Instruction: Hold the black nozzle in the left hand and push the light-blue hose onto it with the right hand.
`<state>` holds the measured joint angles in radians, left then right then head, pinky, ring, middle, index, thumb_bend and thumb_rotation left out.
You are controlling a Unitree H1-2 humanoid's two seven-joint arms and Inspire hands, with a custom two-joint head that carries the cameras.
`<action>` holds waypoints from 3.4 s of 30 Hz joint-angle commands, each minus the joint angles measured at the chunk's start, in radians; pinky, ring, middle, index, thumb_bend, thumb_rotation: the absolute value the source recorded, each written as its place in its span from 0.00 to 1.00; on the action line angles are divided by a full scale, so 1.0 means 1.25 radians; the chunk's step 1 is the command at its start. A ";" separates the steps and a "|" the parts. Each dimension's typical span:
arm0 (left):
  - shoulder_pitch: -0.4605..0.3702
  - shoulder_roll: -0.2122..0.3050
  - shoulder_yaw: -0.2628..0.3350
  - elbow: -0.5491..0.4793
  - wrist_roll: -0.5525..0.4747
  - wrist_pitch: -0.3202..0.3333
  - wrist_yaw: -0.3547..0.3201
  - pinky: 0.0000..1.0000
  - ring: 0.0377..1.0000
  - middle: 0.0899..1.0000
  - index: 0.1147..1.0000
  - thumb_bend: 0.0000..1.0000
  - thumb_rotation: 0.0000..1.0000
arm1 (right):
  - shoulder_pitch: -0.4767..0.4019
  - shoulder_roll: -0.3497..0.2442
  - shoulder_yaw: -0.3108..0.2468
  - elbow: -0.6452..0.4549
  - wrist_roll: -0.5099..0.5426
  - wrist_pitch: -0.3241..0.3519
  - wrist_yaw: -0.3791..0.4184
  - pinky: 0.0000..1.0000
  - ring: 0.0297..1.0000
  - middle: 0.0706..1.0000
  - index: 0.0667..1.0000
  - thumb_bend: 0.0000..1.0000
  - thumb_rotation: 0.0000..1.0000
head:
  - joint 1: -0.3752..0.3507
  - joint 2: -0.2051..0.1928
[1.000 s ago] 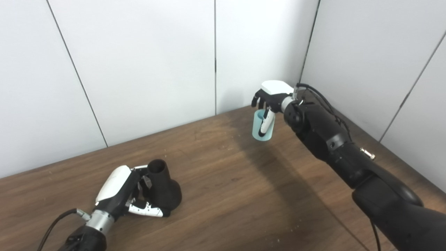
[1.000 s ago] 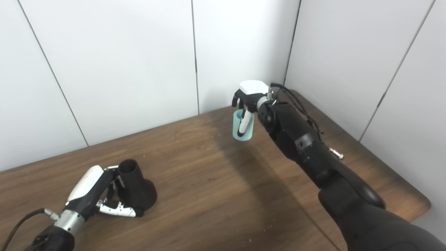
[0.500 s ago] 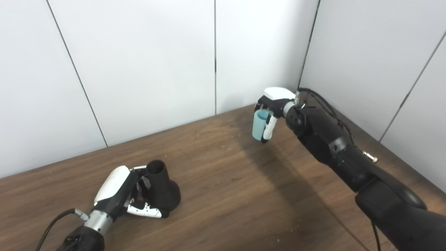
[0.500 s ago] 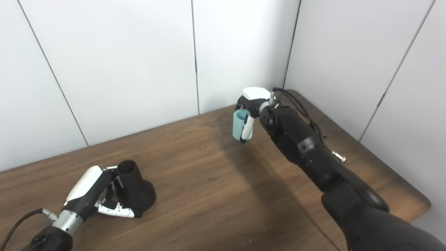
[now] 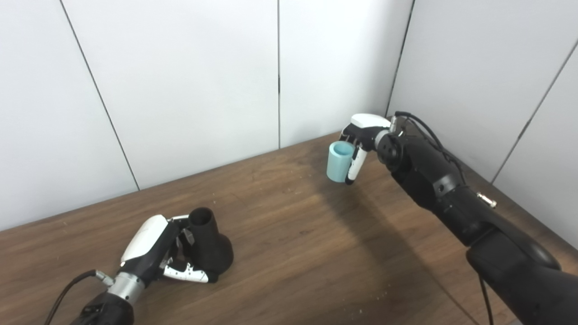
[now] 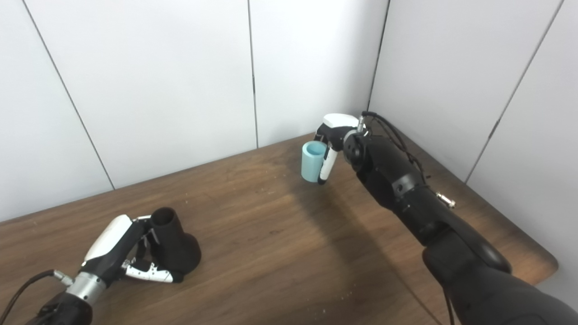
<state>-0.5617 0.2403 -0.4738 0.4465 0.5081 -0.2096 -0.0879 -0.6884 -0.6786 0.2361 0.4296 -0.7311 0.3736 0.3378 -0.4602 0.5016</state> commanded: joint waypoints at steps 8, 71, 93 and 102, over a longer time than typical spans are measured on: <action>0.067 0.055 -0.019 0.033 0.048 0.083 -0.065 0.41 0.46 0.40 0.42 0.53 0.00 | -0.007 0.003 -0.047 -0.020 0.000 -0.112 -0.245 0.46 0.47 0.44 0.43 0.52 0.00 | 0.000 0.005; 0.066 0.079 -0.016 0.023 0.044 0.089 -0.077 0.41 0.45 0.39 0.43 0.53 0.00 | 0.003 0.008 0.006 -0.041 -0.021 0.031 -0.112 0.46 0.48 0.45 0.42 0.52 0.00 | -0.001 0.031; 0.061 0.082 -0.009 0.024 0.033 0.082 -0.091 0.40 0.44 0.39 0.43 0.53 0.00 | 0.002 0.003 0.013 -0.034 -0.025 0.043 -0.110 0.50 0.50 0.47 0.40 0.51 0.00 | 0.001 0.035; 0.058 0.078 -0.009 0.031 0.029 0.079 -0.091 0.41 0.44 0.41 0.42 0.53 0.00 | -0.031 0.003 -0.016 -0.087 -0.023 0.077 0.117 0.76 0.90 0.93 0.92 0.95 0.20 | 0.001 0.033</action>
<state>-0.5535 0.2698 -0.4695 0.4102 0.4968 -0.1911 -0.1261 -0.6527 -0.6479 0.2451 0.3569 -0.7407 0.4636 0.4550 -0.4587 0.5430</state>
